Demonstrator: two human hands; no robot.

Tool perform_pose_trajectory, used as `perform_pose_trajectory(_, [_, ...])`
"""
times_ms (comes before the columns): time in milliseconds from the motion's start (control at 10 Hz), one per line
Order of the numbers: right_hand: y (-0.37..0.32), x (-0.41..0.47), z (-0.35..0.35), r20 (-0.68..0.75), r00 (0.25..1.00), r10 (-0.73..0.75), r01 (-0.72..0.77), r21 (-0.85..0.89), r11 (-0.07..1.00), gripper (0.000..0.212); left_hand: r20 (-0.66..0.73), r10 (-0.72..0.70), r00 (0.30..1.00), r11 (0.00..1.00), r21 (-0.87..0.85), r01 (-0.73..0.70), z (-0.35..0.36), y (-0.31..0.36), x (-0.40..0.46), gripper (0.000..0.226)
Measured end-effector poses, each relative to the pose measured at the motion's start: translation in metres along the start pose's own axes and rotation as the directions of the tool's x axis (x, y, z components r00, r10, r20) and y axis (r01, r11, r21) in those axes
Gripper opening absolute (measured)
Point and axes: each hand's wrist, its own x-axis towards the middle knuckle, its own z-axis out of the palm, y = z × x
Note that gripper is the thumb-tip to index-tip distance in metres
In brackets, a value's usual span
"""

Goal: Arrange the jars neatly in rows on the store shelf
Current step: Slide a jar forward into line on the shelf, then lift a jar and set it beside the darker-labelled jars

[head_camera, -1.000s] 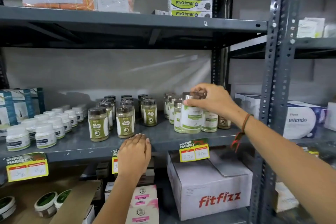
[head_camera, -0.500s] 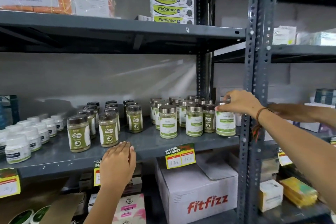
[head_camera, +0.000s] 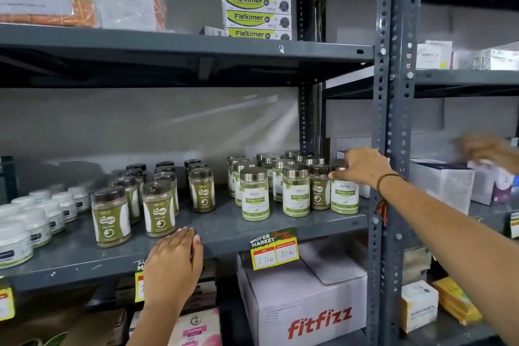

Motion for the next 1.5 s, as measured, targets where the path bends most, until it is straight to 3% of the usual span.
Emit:
perform_pose_trajectory(200, [-0.006, -0.003, -0.003, -0.041, 0.998, -0.055, 0.048, -0.158, 0.986, 0.069, 0.017, -0.003, 1.000, 1.000, 0.007, 0.002, -0.002, 0.002, 0.000, 0.049])
perform_pose_trajectory(300, [-0.016, -0.004, -0.011, -0.239, 0.959, -0.150, 0.093, -0.234, 0.968, 0.064, 0.021, -0.005, 1.000, 1.000, 0.011, 0.005, -0.001, 0.001, 0.000, 0.048])
perform_pose_trajectory(400, [-0.023, 0.005, -0.014, -0.240, 0.938, -0.251, 0.218, -0.156, 0.963, 0.064, 0.013, -0.006, 1.000, 1.000, 0.012, 0.006, -0.001, 0.001, -0.001, 0.047])
perform_pose_trajectory(500, [-0.029, 0.018, -0.010, 0.075, 0.961, -0.266, 0.263, 0.054, 0.963, 0.071, -0.010, -0.006, 1.000, 1.000, 0.001, 0.006, 0.001, 0.001, -0.001, 0.045])
perform_pose_trajectory(600, [-0.033, 0.028, -0.004, 0.287, 0.926, -0.245, 0.207, 0.156, 0.966, 0.078, -0.040, -0.001, 0.999, 1.000, -0.011, 0.001, 0.003, 0.000, -0.002, 0.043])
perform_pose_trajectory(800, [-0.029, 0.040, 0.000, 0.398, 0.885, -0.243, 0.153, 0.245, 0.957, 0.072, -0.063, 0.011, 0.998, 1.000, -0.017, -0.012, 0.005, -0.001, -0.001, 0.044])
perform_pose_trajectory(1100, [-0.026, 0.041, -0.001, 0.337, 0.910, -0.241, 0.108, 0.368, 0.924, 0.067, -0.047, 0.012, 0.999, 1.000, 0.009, -0.012, 0.005, -0.002, -0.001, 0.045])
perform_pose_trajectory(1500, [-0.039, 0.035, -0.074, -0.056, 0.971, -0.234, 0.240, 0.302, 0.923, 0.068, -0.061, 0.018, 0.998, 1.000, 0.016, -0.017, 0.001, 0.000, -0.002, 0.045])
